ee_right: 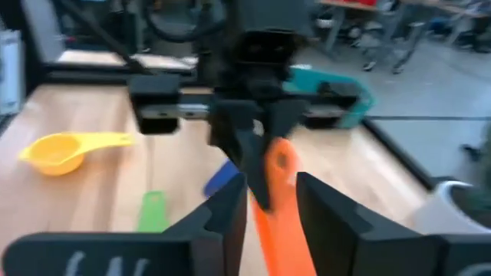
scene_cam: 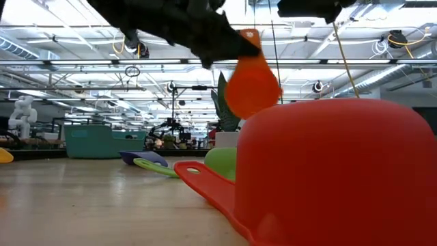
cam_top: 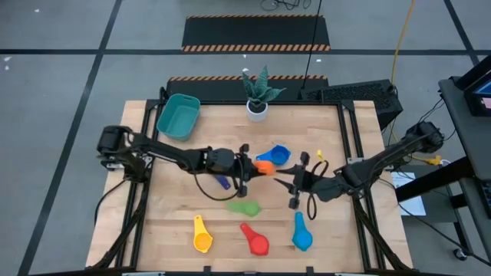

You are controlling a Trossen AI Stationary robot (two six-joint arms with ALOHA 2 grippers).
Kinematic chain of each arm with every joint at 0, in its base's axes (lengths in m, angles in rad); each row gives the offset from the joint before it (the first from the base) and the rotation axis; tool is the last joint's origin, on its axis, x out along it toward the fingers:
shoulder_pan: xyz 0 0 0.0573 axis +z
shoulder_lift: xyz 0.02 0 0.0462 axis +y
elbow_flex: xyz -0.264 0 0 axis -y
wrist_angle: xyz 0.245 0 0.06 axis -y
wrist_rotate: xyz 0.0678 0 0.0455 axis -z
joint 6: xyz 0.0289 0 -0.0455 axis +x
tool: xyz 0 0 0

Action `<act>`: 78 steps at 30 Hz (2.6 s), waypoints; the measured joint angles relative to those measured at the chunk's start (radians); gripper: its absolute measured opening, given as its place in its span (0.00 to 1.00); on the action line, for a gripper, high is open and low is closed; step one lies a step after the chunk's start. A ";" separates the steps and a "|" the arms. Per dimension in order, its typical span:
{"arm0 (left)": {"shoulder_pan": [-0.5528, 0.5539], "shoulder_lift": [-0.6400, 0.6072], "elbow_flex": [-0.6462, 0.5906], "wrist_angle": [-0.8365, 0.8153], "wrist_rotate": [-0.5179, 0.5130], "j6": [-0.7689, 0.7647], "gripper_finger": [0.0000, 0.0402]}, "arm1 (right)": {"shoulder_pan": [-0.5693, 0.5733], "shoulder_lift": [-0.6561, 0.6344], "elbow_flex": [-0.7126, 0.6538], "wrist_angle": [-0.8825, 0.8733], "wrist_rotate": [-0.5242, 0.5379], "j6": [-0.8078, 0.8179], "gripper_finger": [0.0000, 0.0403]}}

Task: Nest measuring cups in basket
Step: Stack the blue measuring cup on top of the orange measuring cup

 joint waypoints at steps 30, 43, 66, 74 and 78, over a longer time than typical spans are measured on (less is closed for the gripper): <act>-0.098 -0.098 -0.302 0.737 -0.321 0.130 0.04 | -0.134 0.163 -0.177 0.569 0.074 -0.156 0.34; -0.110 -0.076 -0.272 0.766 -0.301 0.077 0.02 | -0.182 0.187 -0.176 0.611 0.096 -0.098 0.31; -0.168 -0.115 -0.271 0.720 -0.393 0.245 0.35 | -0.162 0.065 -0.175 0.484 0.102 -0.118 0.01; -0.214 -0.259 -0.271 0.494 -0.576 0.270 0.60 | -0.162 -0.035 -0.176 0.185 0.038 0.089 0.00; -0.222 -0.339 -0.271 0.367 -0.638 0.232 0.64 | -0.165 -0.082 -0.176 0.085 -0.052 0.228 0.00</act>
